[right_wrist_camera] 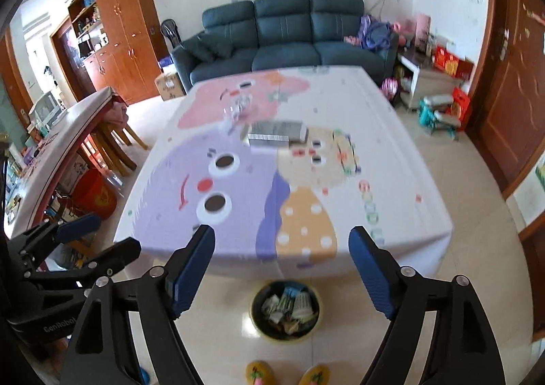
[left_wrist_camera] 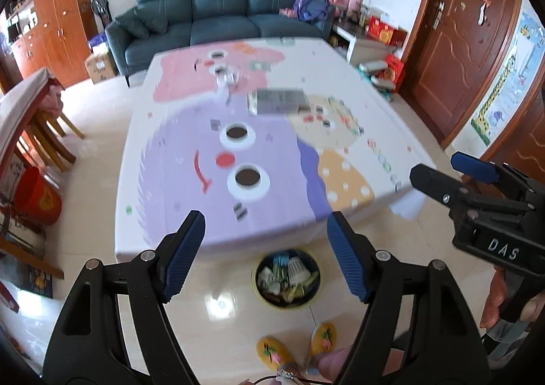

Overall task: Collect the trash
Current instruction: 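Raise both tools back toward the table, then grasp the silver box with the right tool while the left tool grasps the clear plastic bottle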

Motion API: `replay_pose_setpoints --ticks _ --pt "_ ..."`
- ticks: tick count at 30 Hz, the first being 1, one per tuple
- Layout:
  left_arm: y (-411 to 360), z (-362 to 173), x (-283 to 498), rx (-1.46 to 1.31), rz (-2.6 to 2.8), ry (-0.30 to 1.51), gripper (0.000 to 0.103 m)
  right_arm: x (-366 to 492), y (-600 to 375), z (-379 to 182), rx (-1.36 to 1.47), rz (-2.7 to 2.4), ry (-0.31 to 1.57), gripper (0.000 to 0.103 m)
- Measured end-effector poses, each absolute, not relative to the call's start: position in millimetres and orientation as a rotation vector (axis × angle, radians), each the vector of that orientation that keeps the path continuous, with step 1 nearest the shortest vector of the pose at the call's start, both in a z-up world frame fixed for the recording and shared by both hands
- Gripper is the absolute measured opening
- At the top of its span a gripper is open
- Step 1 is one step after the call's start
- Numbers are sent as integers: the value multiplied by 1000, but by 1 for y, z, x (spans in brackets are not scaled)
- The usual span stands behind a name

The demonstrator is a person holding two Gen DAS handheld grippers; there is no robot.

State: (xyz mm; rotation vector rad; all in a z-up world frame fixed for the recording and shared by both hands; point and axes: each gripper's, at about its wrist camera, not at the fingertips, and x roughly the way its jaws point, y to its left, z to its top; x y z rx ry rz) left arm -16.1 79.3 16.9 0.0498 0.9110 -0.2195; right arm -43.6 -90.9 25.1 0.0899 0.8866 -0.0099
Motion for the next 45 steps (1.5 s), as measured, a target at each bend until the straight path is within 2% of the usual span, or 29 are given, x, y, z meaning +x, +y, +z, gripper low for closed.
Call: replay_pose_setpoints --ticks 6,10,13,19,28,35,43,45 --pt "80 29 17 57 -207 875 72 -5 -85 37 33 21 857 86" --pt "78 26 57 64 -184 887 81 37 -91 32 18 52 860 87" --pt "80 19 92 42 -144 901 82 77 -97 24 2 89 869 89" --pt "84 -8 182 -41 -28 957 82 187 -105 -14 -119 255 928 91" --pt "82 -67 292 -138 89 1053 82 334 -103 -109 -317 561 1047 92" --pt "80 -112 321 -133 147 1131 82 370 -81 -168 -425 755 1116 92" --pt "82 -129 320 -126 196 1179 82 373 -71 -197 -511 867 1149 91" --pt "81 -128 321 -121 197 1183 82 373 -73 -201 -524 862 1142 87"
